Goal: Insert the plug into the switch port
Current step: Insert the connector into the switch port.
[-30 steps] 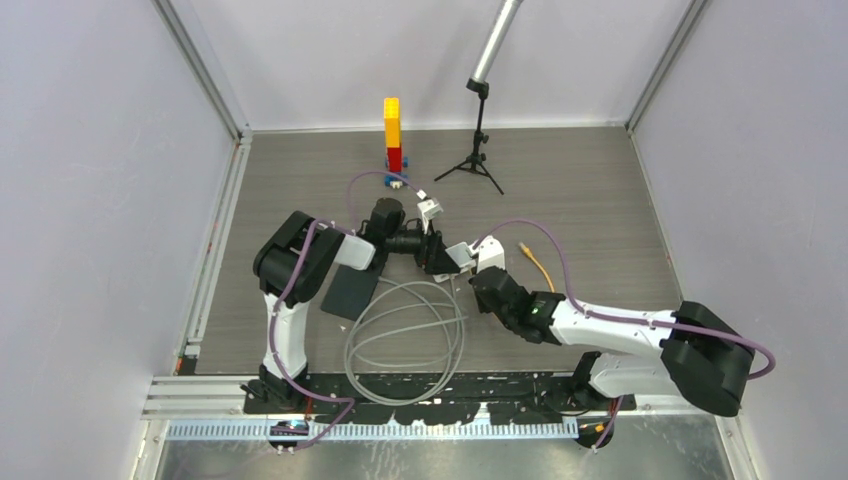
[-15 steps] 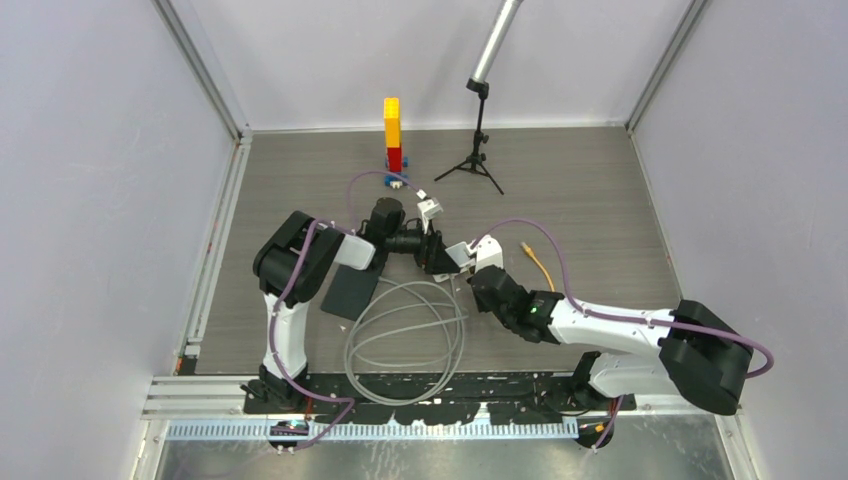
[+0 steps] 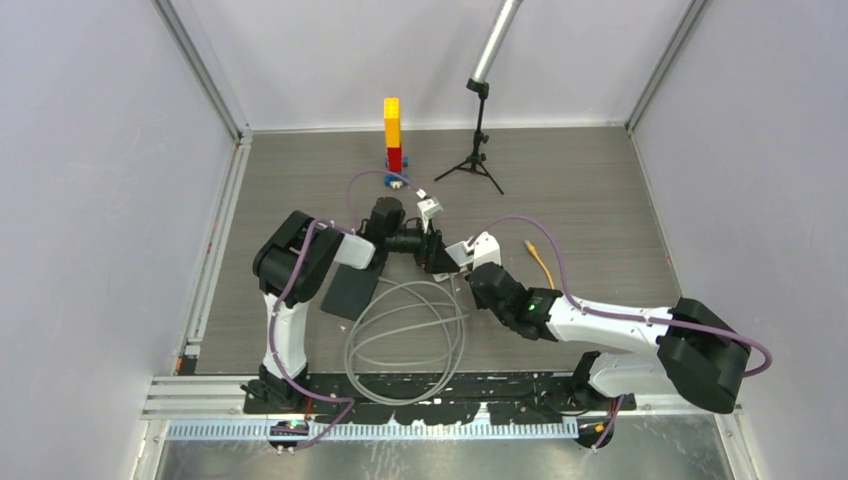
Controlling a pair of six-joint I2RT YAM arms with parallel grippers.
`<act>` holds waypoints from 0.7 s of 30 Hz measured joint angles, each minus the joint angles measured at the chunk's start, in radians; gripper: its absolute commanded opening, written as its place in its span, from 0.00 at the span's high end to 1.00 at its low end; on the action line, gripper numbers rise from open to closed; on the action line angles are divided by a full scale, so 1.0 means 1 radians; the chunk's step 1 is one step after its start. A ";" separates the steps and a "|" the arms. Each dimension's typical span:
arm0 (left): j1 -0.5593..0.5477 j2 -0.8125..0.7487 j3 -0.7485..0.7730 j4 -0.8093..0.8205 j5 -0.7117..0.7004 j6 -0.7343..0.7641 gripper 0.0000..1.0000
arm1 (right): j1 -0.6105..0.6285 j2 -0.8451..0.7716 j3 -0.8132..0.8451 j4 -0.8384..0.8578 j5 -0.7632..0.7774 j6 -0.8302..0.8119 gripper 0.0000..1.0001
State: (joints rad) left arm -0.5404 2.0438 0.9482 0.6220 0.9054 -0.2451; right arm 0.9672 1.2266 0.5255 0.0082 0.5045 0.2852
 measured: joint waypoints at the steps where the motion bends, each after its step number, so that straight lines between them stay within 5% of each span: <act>1: 0.000 0.000 0.001 -0.002 0.000 0.001 1.00 | 0.000 0.000 0.001 0.000 0.000 -0.002 1.00; 21: 0.000 0.000 0.006 -0.010 0.001 0.022 1.00 | 0.006 0.108 0.027 -0.002 0.043 -0.003 1.00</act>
State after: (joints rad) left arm -0.5400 2.0434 0.9539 0.6121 0.9066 -0.2234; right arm 0.9737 1.3350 0.5522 0.0067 0.5476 0.2821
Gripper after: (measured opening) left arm 0.719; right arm 0.058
